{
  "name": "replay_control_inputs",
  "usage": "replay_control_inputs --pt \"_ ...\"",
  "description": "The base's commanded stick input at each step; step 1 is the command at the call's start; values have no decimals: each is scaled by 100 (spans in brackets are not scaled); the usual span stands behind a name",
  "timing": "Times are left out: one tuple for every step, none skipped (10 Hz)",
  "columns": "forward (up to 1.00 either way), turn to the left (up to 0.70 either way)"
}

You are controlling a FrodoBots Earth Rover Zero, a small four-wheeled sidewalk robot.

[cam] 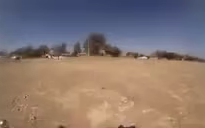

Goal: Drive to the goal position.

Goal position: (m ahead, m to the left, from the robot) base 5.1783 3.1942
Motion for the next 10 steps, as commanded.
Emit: replay_control_inputs --pt "100 0" --pt "100 0" --pt "100 0" --pt "100 0" --pt "100 0" --pt "100 0" --pt "100 0" --pt "100 0" --pt "100 0" --pt "100 0"
